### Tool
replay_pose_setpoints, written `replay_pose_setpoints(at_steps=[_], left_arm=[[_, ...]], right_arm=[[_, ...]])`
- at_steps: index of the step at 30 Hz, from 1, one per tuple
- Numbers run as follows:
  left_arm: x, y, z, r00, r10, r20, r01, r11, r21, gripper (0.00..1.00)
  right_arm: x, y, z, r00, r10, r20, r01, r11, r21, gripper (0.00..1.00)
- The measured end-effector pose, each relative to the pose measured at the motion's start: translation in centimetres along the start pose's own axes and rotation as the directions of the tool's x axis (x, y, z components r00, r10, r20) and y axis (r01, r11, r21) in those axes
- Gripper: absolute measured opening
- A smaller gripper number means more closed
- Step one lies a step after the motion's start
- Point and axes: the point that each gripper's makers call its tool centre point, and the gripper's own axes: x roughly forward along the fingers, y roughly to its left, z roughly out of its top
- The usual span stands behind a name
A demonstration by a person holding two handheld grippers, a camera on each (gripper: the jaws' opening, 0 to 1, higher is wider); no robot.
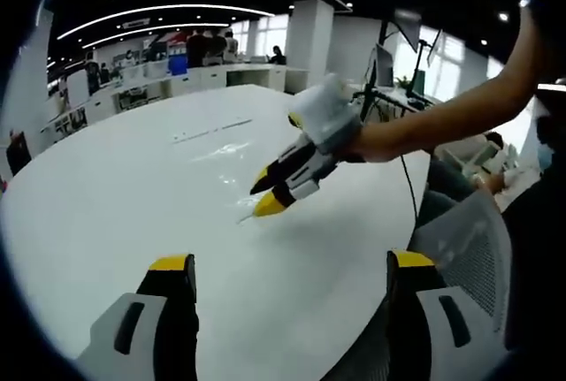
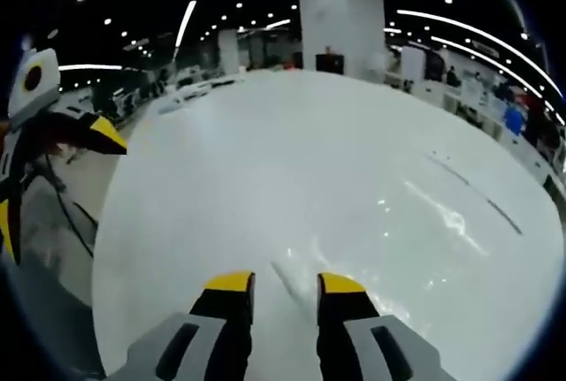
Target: Open the resealable bag by pulling the two sides of the seal apart until the entire bag opening is separated and visibly accessible.
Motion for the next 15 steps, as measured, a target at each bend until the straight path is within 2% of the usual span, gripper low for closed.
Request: replay_pose_setpoints(at_steps=[9, 15], left_arm=[[-0.5, 0.4, -0.1, 1.0, 0.013, 0.002, -0.013, 1.0, -0.001, 0.87], [-0.9, 1.0, -0.2, 1.0, 0.031, 0.004, -0.031, 1.0, -0.005, 0.87]], right_arm=[[1.2, -0.1, -1.3, 0.996, 0.029, -0.082, -0.037, 0.995, -0.087, 0.17], [1.4, -0.3, -1.4, 0.995, 0.032, -0.095, -0.045, 0.99, -0.134, 0.13]])
